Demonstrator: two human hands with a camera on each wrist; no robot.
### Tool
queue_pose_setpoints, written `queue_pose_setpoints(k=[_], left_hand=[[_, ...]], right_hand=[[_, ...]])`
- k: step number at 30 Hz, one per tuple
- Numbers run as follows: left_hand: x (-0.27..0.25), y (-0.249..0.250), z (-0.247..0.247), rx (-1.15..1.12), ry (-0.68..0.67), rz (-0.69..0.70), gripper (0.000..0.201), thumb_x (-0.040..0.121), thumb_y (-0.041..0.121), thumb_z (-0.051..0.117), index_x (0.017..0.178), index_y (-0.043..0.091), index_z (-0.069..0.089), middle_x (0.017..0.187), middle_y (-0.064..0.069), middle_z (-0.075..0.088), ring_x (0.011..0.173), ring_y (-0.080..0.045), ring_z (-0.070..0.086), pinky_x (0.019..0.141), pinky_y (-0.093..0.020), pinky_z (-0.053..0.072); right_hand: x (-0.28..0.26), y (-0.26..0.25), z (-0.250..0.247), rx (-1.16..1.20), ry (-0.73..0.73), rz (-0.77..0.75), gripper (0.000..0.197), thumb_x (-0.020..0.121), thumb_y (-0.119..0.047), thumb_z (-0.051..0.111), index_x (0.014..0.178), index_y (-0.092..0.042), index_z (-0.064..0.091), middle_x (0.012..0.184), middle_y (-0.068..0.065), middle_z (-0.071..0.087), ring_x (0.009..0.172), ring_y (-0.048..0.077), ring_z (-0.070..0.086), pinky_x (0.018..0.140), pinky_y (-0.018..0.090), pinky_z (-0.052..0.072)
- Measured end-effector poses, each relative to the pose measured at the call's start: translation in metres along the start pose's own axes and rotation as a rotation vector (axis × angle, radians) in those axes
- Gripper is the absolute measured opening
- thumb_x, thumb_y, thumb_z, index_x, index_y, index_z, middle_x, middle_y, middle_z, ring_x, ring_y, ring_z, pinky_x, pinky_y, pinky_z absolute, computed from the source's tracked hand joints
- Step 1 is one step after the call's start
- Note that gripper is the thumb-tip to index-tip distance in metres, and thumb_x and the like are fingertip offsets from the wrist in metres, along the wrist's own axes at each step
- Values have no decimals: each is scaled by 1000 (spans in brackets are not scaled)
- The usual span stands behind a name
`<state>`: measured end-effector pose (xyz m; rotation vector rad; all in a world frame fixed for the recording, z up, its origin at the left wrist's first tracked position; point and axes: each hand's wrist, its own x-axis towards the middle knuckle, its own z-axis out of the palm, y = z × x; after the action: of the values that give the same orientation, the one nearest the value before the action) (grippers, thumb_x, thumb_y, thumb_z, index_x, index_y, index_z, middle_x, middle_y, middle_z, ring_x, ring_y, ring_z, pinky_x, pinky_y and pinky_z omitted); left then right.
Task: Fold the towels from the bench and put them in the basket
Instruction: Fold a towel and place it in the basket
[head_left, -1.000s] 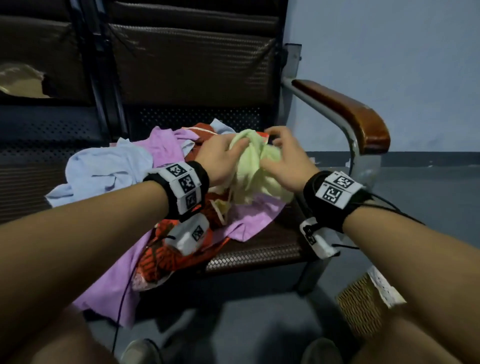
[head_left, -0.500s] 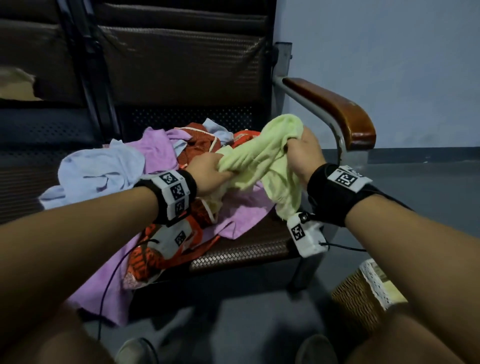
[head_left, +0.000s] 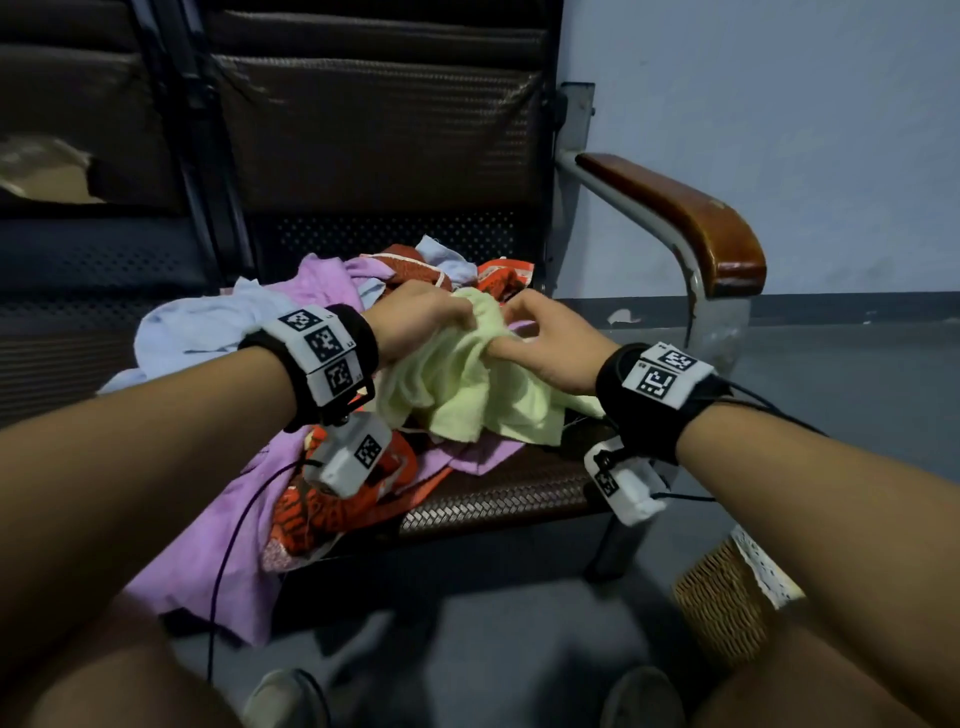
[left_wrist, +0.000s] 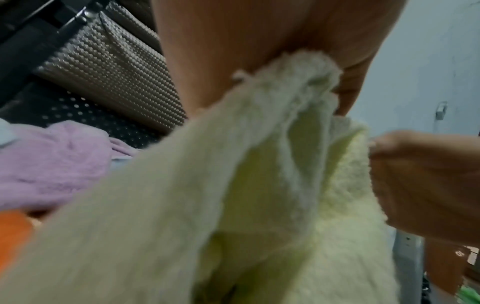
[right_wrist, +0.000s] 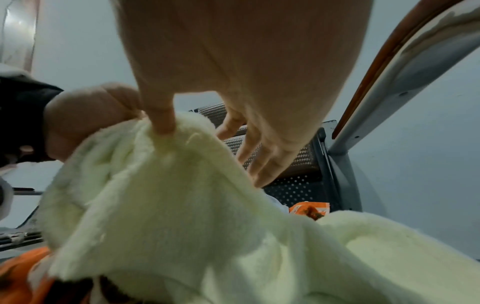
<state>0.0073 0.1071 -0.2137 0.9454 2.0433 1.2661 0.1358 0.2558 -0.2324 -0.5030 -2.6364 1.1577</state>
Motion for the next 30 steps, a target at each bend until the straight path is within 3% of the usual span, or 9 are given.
queue_pose_setpoints(k=[3, 6, 8, 11, 15, 20, 22, 26, 30], left_hand=[[-2, 2, -2, 101, -82, 61, 31, 60, 23, 67, 81, 0, 68, 88, -21, 71, 83, -29, 65, 81, -44, 54], [-2, -1, -2, 290, -199, 165, 21, 71, 7, 76, 76, 27, 75, 78, 5, 75, 75, -6, 66, 73, -30, 55], [-4, -1, 0, 350, -200, 210, 33, 76, 3, 76, 79, 35, 72, 79, 13, 73, 75, 0, 66, 73, -21, 51], [-3, -2, 1, 393, -87, 165, 37, 76, 42, 82, 104, 23, 67, 100, 2, 72, 94, -14, 68, 87, -34, 54], [-4, -5, -6, 304, -83, -104, 64, 73, 71, 69, 93, 11, 75, 90, -5, 77, 88, -24, 73, 86, -39, 57], [-1, -9, -10, 356, 107, 167, 16, 83, 23, 75, 85, 8, 70, 78, -2, 71, 73, -13, 65, 69, -35, 49], [1, -5, -10, 359, 136, 231, 18, 80, 25, 77, 87, 10, 69, 81, -2, 71, 75, -13, 65, 69, -35, 50], [0, -4, 0, 293, 33, 215, 16, 78, 38, 69, 76, 25, 61, 76, 6, 63, 73, -10, 59, 71, -32, 47], [-3, -5, 0, 364, 105, 254, 18, 80, 32, 70, 73, 18, 61, 76, 0, 63, 75, -17, 59, 75, -40, 49]], right_hand=[[2, -4, 0, 112, 37, -52, 35, 87, -31, 72, 114, -25, 51, 118, -3, 64, 113, 11, 62, 103, 38, 49], [-2, -9, -1, 69, -71, -129, 63, 86, -21, 69, 143, -28, 43, 126, -3, 65, 113, 9, 63, 102, 28, 49], [-2, -9, -1, -215, -58, -147, 41, 85, -19, 65, 125, -26, 63, 118, 1, 70, 109, 21, 65, 97, 40, 52], [0, -10, -3, -401, 138, -87, 25, 85, -16, 59, 104, -29, 69, 107, 3, 72, 102, 30, 64, 86, 39, 53], [7, -8, -14, -405, 341, -5, 30, 85, -13, 55, 108, -30, 63, 112, 7, 65, 104, 34, 60, 84, 42, 51], [0, -3, -10, -514, -21, 23, 58, 76, -40, 70, 124, -22, 45, 121, 10, 51, 115, 33, 48, 93, 45, 45], [-5, -6, -5, -347, -141, 20, 69, 69, -52, 67, 128, -27, 41, 122, 3, 55, 116, 25, 48, 96, 43, 45], [-3, -10, -4, -234, -40, -109, 32, 86, -30, 62, 118, -28, 62, 105, -2, 70, 96, 19, 65, 86, 36, 52], [-1, -8, -7, -378, 60, -158, 12, 82, -18, 65, 93, -23, 64, 89, -4, 65, 88, 21, 62, 72, 32, 44]])
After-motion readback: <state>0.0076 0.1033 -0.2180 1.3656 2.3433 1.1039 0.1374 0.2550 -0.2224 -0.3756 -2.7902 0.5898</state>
